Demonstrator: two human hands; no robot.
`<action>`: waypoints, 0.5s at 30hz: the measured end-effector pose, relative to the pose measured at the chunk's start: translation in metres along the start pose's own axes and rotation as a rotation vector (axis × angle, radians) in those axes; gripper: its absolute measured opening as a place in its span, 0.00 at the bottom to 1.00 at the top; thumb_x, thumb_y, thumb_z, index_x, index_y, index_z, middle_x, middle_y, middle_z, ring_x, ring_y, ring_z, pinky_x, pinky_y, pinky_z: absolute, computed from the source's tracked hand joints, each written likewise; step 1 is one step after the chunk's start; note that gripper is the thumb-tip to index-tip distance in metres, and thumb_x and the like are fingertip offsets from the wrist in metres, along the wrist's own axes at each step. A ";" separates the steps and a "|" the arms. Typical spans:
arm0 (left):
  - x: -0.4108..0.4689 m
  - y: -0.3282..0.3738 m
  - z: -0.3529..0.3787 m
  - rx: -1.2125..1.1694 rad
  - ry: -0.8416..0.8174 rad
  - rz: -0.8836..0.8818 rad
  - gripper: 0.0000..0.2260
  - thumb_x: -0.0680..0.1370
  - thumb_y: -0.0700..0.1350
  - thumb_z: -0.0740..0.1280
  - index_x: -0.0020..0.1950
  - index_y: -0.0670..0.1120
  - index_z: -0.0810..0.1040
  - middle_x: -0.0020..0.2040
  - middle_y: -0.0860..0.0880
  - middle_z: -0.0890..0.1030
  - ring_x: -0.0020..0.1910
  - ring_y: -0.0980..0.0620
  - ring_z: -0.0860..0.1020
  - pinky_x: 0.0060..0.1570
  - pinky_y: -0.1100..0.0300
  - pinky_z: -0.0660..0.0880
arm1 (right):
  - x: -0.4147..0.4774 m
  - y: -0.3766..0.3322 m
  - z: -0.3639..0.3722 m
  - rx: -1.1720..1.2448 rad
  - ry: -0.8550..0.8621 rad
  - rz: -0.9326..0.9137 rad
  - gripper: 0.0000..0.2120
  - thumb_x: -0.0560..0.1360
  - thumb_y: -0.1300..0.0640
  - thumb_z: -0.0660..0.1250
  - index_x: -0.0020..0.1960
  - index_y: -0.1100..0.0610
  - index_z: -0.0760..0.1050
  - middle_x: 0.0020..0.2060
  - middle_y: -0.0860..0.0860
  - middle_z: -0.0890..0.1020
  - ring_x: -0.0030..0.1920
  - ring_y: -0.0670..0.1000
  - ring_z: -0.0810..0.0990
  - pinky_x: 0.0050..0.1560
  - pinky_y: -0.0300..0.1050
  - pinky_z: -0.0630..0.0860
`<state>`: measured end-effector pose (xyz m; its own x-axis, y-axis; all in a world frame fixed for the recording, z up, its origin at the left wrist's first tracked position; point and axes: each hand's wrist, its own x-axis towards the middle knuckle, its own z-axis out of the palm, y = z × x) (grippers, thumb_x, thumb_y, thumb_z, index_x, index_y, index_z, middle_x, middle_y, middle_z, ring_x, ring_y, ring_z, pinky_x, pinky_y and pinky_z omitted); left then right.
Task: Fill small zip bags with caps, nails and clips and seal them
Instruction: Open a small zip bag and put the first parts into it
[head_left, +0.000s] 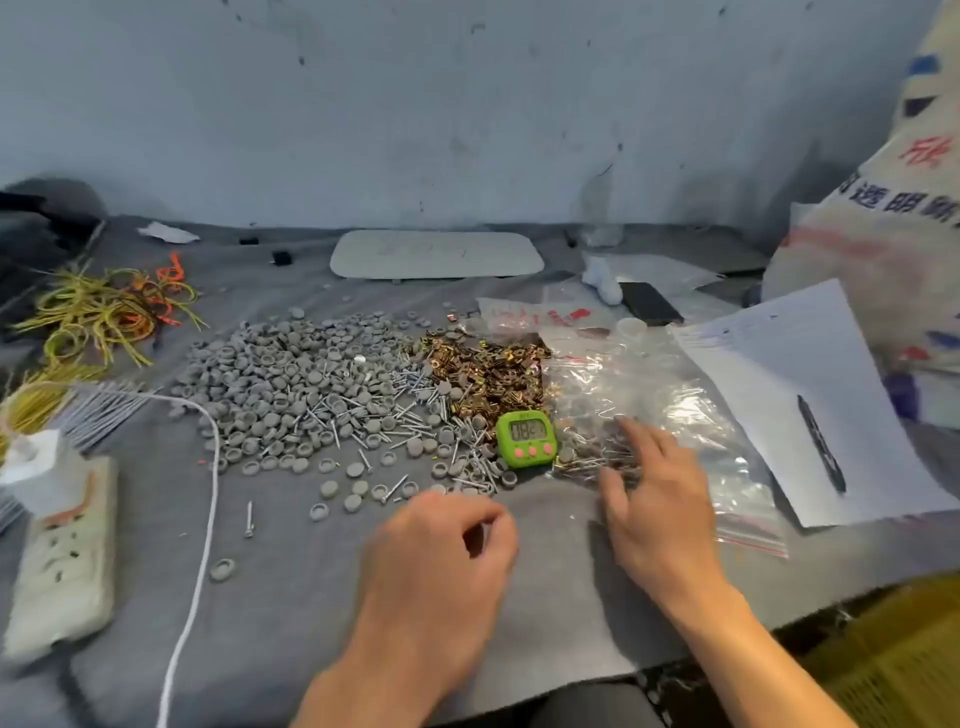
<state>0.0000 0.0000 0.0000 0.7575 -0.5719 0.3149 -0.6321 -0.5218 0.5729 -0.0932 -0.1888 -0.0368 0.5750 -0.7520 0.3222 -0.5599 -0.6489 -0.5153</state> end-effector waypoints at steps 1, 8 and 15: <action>0.014 -0.003 0.004 -0.049 -0.014 0.033 0.05 0.77 0.54 0.69 0.45 0.58 0.85 0.40 0.61 0.82 0.43 0.61 0.75 0.42 0.62 0.68 | 0.005 0.009 -0.008 -0.004 0.098 0.034 0.26 0.77 0.61 0.69 0.74 0.54 0.74 0.67 0.55 0.79 0.68 0.58 0.74 0.71 0.58 0.70; 0.099 -0.003 0.039 -0.118 0.011 0.076 0.11 0.79 0.45 0.69 0.59 0.54 0.85 0.58 0.55 0.84 0.57 0.60 0.72 0.59 0.62 0.66 | 0.010 0.048 -0.045 -0.301 -0.320 0.286 0.16 0.78 0.56 0.62 0.65 0.45 0.75 0.58 0.54 0.84 0.57 0.61 0.81 0.53 0.53 0.78; 0.122 -0.004 0.039 -0.115 -0.005 0.023 0.11 0.80 0.46 0.69 0.61 0.56 0.83 0.62 0.55 0.81 0.59 0.55 0.76 0.65 0.54 0.71 | 0.042 0.086 -0.074 0.030 -0.059 0.267 0.10 0.81 0.58 0.69 0.56 0.48 0.87 0.49 0.43 0.88 0.55 0.50 0.84 0.54 0.38 0.76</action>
<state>0.0885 -0.0923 0.0066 0.7420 -0.5860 0.3257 -0.6262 -0.4323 0.6488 -0.1613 -0.2849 -0.0094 0.4435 -0.8874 0.1257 -0.6787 -0.4241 -0.5995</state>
